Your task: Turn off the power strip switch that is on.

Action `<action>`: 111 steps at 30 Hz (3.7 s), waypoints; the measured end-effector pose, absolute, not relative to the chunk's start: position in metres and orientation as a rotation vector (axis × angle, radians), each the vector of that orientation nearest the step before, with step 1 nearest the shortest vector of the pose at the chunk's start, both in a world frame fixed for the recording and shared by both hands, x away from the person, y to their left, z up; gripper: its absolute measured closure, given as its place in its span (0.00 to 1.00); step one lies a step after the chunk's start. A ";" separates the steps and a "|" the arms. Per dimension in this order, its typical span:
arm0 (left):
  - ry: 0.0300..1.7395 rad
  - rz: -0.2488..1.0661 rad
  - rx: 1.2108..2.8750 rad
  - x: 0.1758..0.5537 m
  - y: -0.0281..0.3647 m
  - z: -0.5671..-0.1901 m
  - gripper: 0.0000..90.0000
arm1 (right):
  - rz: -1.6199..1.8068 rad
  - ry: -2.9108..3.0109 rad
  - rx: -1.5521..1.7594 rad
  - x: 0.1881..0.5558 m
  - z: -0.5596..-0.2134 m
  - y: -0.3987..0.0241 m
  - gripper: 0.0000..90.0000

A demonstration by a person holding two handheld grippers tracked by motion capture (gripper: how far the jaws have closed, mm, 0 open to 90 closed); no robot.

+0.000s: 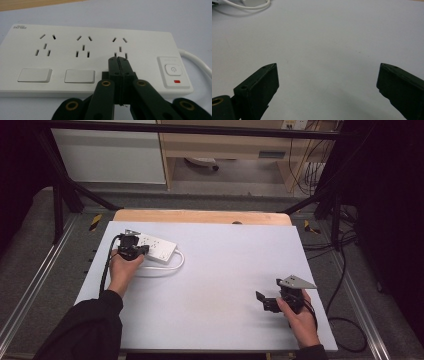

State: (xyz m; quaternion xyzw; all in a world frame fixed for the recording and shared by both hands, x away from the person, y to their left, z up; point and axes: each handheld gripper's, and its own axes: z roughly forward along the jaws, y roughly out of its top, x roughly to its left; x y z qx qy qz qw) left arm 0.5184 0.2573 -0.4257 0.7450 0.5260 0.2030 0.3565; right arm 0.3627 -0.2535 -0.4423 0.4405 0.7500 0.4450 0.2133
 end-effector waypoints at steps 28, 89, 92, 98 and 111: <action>1.323 0.521 1.899 0.517 0.259 -0.426 1.00 | 1.235 2.078 1.222 0.363 -0.442 -0.254 0.05; 1.084 0.581 1.703 0.466 0.244 -0.366 0.09 | 1.265 2.084 1.214 0.363 -0.441 -0.253 0.03; 1.074 0.565 1.697 0.457 0.245 -0.362 0.08 | 1.268 2.085 1.213 0.363 -0.441 -0.253 0.03; 1.058 0.555 1.684 0.440 0.247 -0.357 0.08 | 1.268 2.082 1.210 0.363 -0.441 -0.254 0.03; 1.031 0.562 1.650 0.406 0.260 -0.352 0.07 | 1.247 2.083 1.220 0.364 -0.442 -0.253 0.04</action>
